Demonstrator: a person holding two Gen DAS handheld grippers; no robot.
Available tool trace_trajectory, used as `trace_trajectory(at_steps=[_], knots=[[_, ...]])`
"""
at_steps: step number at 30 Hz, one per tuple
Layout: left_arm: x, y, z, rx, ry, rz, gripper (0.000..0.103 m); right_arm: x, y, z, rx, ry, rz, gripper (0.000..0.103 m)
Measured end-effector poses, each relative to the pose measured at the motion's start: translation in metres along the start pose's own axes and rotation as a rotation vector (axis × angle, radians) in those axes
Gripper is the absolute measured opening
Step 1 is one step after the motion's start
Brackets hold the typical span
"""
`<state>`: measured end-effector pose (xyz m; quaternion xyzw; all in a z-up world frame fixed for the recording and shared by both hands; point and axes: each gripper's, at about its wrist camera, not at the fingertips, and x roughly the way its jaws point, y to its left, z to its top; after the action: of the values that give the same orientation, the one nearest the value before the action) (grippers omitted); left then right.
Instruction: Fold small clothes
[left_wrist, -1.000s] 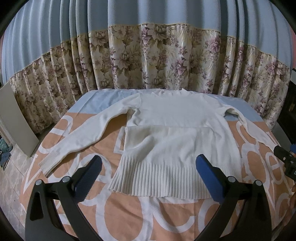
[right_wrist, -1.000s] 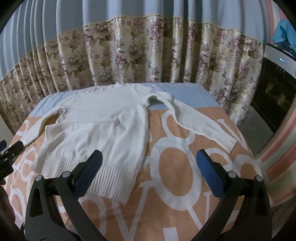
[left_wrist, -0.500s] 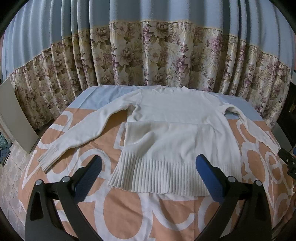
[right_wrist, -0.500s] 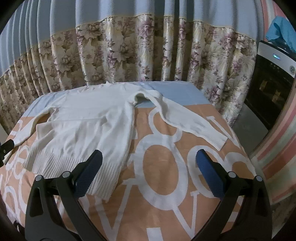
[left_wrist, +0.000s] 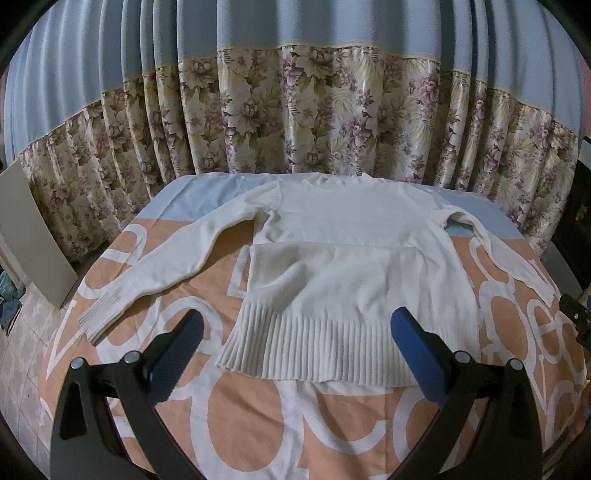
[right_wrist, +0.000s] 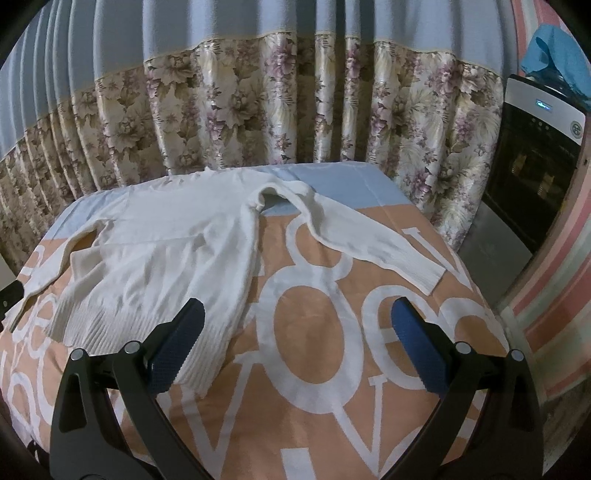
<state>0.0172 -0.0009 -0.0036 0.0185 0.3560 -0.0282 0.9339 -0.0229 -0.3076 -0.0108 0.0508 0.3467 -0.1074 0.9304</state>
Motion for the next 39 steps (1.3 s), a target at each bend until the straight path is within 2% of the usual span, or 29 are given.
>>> trace_trajectory(at_steps=[14, 18, 21, 23, 31, 39], knots=[[0.021, -0.017, 0.011, 0.016, 0.017, -0.02, 0.101, 0.036, -0.055, 0.005, 0.064, 0.02, -0.077, 0.094], [0.034, -0.028, 0.016, -0.002, 0.042, -0.028, 0.101, 0.049, -0.074, 0.009, 0.034, 0.001, -0.098, 0.094], [0.043, -0.039, 0.014, -0.02, 0.067, -0.041, 0.101, 0.062, -0.091, 0.01, 0.0, -0.01, -0.103, 0.091], [0.047, -0.051, 0.012, -0.006, 0.066, -0.045, 0.101, 0.073, -0.104, 0.009, -0.019, -0.005, -0.097, 0.084], [0.063, -0.101, 0.01, 0.057, 0.063, -0.079, 0.101, 0.12, -0.149, 0.007, -0.004, 0.061, -0.063, 0.078], [0.079, -0.129, 0.013, 0.077, 0.067, -0.092, 0.102, 0.155, -0.187, 0.0, 0.089, 0.152, -0.095, 0.068]])
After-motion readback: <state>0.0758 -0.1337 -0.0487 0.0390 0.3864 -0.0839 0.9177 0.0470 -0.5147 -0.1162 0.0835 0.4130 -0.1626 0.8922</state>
